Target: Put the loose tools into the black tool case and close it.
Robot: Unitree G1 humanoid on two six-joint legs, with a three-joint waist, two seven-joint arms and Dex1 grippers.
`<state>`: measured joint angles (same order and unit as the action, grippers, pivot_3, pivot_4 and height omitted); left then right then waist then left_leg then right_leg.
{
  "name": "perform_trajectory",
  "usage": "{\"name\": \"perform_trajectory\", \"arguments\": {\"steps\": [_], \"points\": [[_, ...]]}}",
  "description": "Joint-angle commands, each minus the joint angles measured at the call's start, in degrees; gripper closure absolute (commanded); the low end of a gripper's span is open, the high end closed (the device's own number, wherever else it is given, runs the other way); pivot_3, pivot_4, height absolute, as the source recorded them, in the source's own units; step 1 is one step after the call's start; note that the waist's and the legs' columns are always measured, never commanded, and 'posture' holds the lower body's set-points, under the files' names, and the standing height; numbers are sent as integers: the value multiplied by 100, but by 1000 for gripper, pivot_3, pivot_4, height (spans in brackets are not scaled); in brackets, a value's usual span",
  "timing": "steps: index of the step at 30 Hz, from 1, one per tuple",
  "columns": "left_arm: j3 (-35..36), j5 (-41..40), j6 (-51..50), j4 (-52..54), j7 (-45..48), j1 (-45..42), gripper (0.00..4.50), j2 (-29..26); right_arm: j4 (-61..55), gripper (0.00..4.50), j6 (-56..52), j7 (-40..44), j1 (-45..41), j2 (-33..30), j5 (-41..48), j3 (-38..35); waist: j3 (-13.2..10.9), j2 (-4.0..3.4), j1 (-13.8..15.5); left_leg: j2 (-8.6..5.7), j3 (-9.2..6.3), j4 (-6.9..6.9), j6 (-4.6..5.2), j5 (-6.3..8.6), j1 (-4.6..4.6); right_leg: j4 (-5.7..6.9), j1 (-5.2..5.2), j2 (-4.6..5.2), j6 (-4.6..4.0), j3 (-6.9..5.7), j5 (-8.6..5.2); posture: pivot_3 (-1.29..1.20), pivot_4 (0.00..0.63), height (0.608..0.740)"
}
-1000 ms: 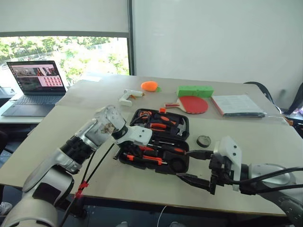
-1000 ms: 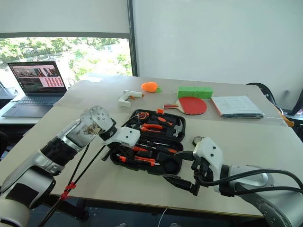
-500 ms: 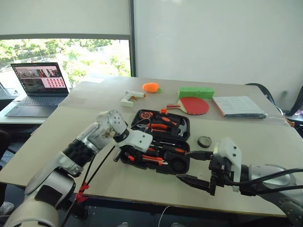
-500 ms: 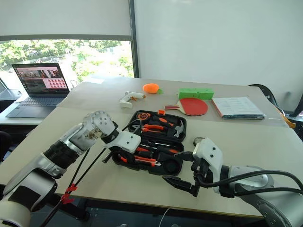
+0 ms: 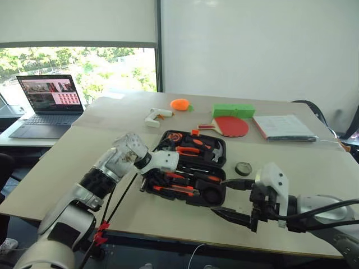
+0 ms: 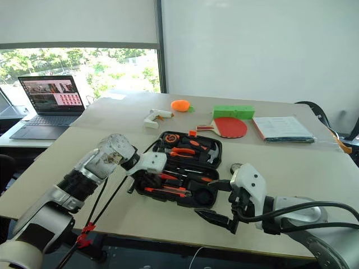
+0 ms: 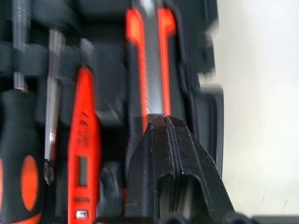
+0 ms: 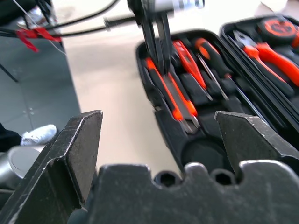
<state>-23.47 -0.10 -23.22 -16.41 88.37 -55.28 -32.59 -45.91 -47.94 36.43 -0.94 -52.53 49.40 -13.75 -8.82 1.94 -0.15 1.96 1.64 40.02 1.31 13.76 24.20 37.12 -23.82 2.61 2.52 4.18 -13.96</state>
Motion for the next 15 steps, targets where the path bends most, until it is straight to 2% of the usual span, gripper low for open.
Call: {"name": "perform_trajectory", "arguments": {"steps": [1,3,6,7,8,11,12,15], "points": [[1024,-853,-492,28,-142,-431,3805,7,334,0,64,289,127,-307,-100,-651,0,0,1,-1,-1,2,0,0,23,4,-27,0,-1,1,2,0,150,736],[1347,-1117,-534,-29,-101,-442,3045,-140,786,0,80,512,100,-543,-261,-786,0,0,-3,-2,-2,1,2,0,35,4,-36,0,-1,-1,2,0,150,736],[1826,-1516,-676,122,-72,-299,1958,-428,1708,0,344,952,-219,-970,-730,-571,-1,-1,-64,-2,3,-6,3,1,27,1,-34,0,-2,1,2,0,150,736],[1967,-1706,-825,213,-1,-247,1705,-526,2022,0,432,1073,-418,-1082,-890,-398,-1,0,-76,-2,5,-9,2,1,25,2,-34,1,-3,3,3,0,150,736],[2119,-1959,-1073,359,92,-189,1198,-630,2403,0,520,1200,-732,-1163,-1086,-130,-3,-4,-96,-1,6,-10,2,1,19,3,-32,-1,-7,3,5,0,150,736],[2368,-2431,-1620,820,104,60,499,-904,3498,0,828,1659,-1811,-1215,-1805,858,-7,-7,-159,2,11,-11,1,-1,10,5,-32,-3,-10,6,7,0,150,736],[2396,-2506,-1702,977,48,163,25,-969,3843,0,995,1872,-2167,-1172,-2095,1220,-8,-7,-190,4,13,-12,-1,-1,8,6,-32,-5,-10,6,7,0,150,736],[2430,-2594,-1700,1401,-118,481,8,-1118,4814,0,1463,2389,-3090,-899,-2875,2136,-10,-11,-201,3,14,-17,-2,-2,6,6,-33,-5,-12,7,6,0,150,736]]}}
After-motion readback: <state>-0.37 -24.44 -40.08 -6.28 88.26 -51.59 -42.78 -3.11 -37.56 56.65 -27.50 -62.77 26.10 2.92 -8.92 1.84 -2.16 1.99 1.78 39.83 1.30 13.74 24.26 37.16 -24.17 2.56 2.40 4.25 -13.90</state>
